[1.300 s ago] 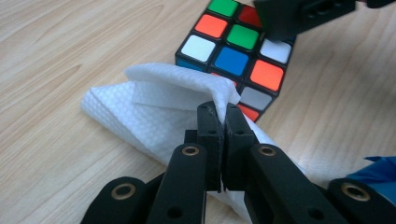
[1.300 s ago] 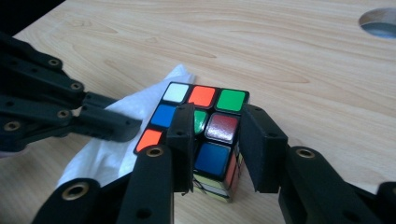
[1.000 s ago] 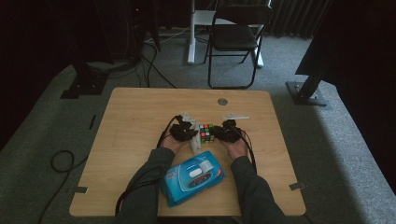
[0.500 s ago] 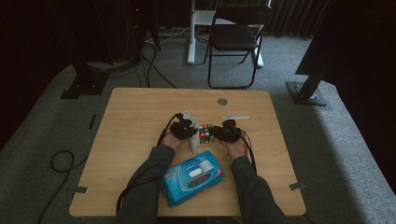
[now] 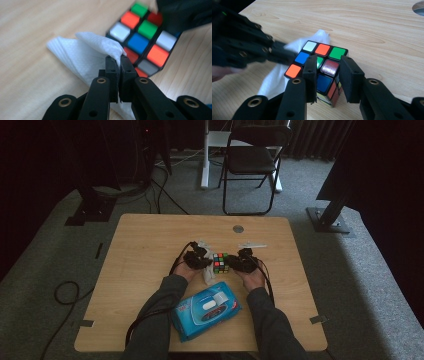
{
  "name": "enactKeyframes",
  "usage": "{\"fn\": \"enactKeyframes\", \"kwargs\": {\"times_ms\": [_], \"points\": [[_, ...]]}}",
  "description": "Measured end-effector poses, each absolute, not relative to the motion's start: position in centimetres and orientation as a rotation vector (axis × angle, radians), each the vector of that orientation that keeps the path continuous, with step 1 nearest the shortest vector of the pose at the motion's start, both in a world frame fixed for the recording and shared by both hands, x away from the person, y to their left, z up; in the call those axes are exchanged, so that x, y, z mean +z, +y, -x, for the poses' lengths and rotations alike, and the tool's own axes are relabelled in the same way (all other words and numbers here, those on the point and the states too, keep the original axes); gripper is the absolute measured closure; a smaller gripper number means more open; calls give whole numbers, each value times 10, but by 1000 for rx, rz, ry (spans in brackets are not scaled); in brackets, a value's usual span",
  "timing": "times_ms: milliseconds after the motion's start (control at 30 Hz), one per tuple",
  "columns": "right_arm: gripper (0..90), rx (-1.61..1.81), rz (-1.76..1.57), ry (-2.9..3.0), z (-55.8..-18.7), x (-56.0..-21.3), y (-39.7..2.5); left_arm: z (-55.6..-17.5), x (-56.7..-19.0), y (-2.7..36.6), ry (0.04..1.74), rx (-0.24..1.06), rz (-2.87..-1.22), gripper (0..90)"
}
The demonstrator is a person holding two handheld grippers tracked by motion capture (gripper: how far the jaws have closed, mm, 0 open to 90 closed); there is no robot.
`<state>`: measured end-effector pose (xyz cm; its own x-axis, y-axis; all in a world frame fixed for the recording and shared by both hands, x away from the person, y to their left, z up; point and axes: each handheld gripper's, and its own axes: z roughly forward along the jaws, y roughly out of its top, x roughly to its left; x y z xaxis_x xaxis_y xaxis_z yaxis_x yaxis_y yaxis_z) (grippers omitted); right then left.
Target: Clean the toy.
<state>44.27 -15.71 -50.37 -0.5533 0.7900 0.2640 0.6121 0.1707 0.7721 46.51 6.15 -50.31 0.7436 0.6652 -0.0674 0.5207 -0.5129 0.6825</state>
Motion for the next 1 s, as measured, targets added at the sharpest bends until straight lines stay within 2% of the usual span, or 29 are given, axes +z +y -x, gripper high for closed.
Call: {"fn": "enactKeyframes", "kwargs": {"times_ms": [100, 300, 567, 800, 1000], "points": [[681, 1325, -1371, 2238, -443, -504, -157, -467, -502, 61, 907, 259, -2219, 874], [681, 1327, -1371, 2238, -443, -504, -157, -467, -519, 55, 880, 205, -2348, 868], [682, 1333, -1374, 2234, -443, -504, -157, -466, -504, 61, 888, 257, -2249, 869], [684, 1334, -1372, 2233, -443, -504, -157, -465, -520, 55, 856, 221, -2361, 867], [688, 1338, -1373, 2233, -443, -505, -157, -458, -511, 59, 816, 183, -2341, 868]]}}
